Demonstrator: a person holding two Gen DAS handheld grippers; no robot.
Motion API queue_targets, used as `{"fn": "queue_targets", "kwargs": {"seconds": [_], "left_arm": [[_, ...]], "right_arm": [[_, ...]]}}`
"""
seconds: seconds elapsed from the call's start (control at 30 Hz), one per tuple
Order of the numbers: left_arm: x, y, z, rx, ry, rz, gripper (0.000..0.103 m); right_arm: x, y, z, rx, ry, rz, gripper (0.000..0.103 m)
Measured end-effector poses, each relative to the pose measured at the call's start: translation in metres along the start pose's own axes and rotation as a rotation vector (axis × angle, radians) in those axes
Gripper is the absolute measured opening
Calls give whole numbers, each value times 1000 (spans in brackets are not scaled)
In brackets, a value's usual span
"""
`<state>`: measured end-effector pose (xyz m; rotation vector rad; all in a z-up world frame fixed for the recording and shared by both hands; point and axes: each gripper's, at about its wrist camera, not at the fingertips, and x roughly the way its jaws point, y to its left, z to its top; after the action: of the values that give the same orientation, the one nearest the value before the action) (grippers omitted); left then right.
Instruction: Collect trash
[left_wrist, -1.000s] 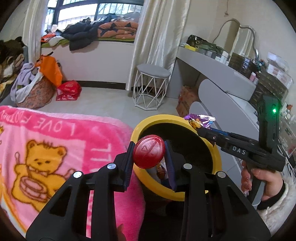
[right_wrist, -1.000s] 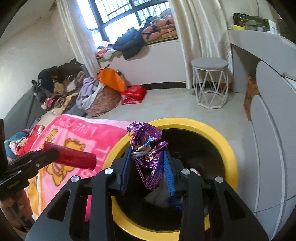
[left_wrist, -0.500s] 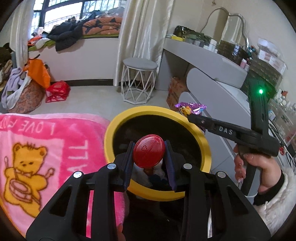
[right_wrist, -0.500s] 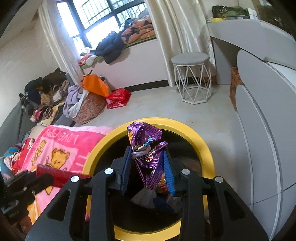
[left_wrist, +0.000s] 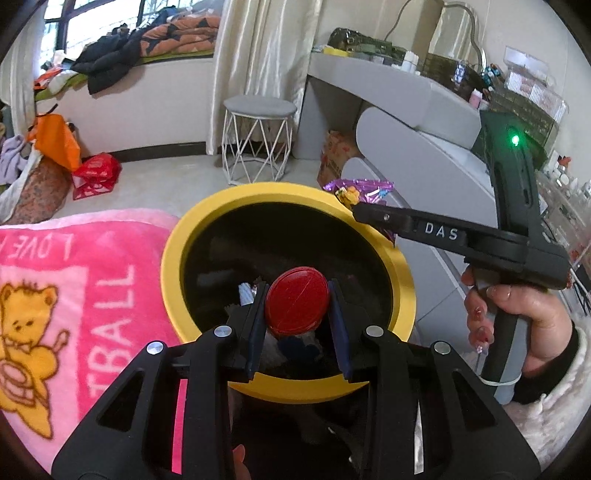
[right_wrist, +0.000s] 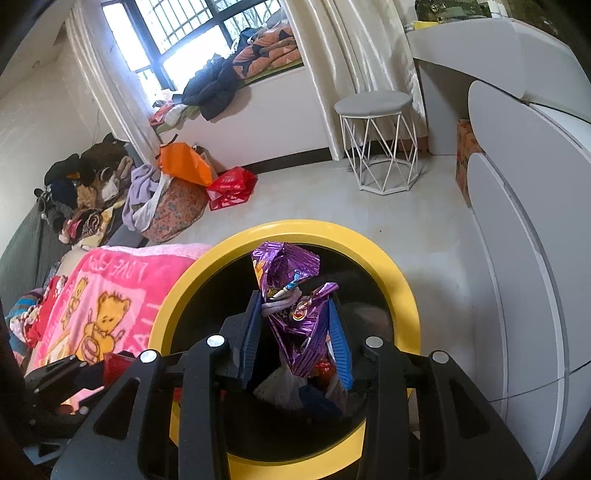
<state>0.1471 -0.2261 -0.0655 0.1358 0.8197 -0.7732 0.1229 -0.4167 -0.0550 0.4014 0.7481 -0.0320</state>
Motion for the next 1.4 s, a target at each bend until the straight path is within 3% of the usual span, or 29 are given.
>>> {"fn": "queue_targets", "kwargs": {"seconds": [0.33,0.53,0.57,0.67,0.73,0.8,0.93,1.4], "left_arm": [[23,2,-2,-27,52,-31,25],[32,9,-2,-60,75,-46,25],[32,11,-2,-67,76,-44,28],[30,15,-1,-88,71,-33,54],[28,18,-1,-101,65,-22,60],[25,21,-1,-114,64,-5,77],[20,29,-1,-158,70,24,90],[-19,52,-3,-253,25,134,92]], "right_arm": [[9,-3,-4,11,29,9,37],[13,-6,-7,37,41,16,49],[14,-6,-7,41,42,15,53],[14,-6,-7,45,41,12,55],[13,-6,-7,45,40,12,57],[13,-7,-6,44,41,11,61],[10,-7,-5,36,41,8,66],[-19,13,-6,-15,-5,-19,88]]}}
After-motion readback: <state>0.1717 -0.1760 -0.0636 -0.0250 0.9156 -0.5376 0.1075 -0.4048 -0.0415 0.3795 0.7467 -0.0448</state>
